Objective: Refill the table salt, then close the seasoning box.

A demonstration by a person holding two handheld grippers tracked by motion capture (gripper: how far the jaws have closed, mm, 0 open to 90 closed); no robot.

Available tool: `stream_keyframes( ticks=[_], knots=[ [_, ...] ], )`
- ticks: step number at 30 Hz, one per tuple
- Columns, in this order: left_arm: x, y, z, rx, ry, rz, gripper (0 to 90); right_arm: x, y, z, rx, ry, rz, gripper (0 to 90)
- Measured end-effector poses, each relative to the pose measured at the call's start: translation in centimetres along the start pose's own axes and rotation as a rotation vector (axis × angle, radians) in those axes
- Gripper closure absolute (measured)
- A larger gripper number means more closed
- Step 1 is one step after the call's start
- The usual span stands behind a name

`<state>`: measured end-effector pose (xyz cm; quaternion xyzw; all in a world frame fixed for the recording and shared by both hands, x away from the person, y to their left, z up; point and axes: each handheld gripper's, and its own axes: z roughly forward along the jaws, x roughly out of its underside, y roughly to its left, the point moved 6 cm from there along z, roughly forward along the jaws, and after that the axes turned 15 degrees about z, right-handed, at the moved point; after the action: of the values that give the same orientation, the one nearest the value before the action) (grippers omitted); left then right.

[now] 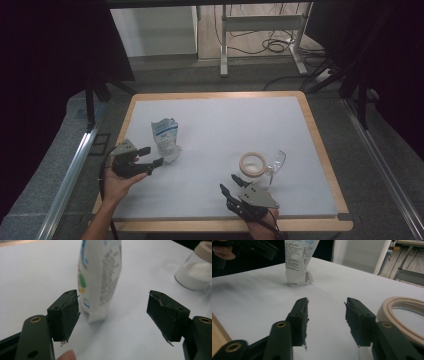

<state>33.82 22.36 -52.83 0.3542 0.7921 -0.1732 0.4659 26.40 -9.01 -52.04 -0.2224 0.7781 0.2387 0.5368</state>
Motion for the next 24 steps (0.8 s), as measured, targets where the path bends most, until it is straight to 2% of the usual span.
stream_keyframes(
  ticks=[2, 7, 11, 13, 20, 24],
  knots=[
    [0.3, -0.4, 0.2, 0.009, 0.001, 0.002, 25.8, 0.0, -0.1, -0.3, -0.007, 0.004, 0.001, 59.7],
    [1.0, -0.9, 0.6, 0.050, 0.002, -0.019, 25.2, 0.0, -1.2, -1.3, -0.001, -0.008, 0.008, 79.1],
    [1.8, -1.7, 0.9, 0.063, -0.005, -0.033, 25.2, -0.2, -1.7, -2.1, -0.028, -0.005, 0.004, 89.6],
    [2.0, -1.8, 1.1, 0.069, 0.014, -0.025, 25.5, -0.3, -1.9, -2.5, -0.037, -0.005, -0.002, 90.0],
    [2.3, -2.3, 1.1, 0.074, 0.018, -0.024, 25.6, -0.4, -3.0, -4.5, -0.046, -0.032, -0.006, 90.0],
    [2.2, -2.5, 1.2, 0.080, 0.014, -0.025, 25.5, -0.3, -3.6, -6.0, -0.075, -0.045, 0.001, 90.0]
  ],
)
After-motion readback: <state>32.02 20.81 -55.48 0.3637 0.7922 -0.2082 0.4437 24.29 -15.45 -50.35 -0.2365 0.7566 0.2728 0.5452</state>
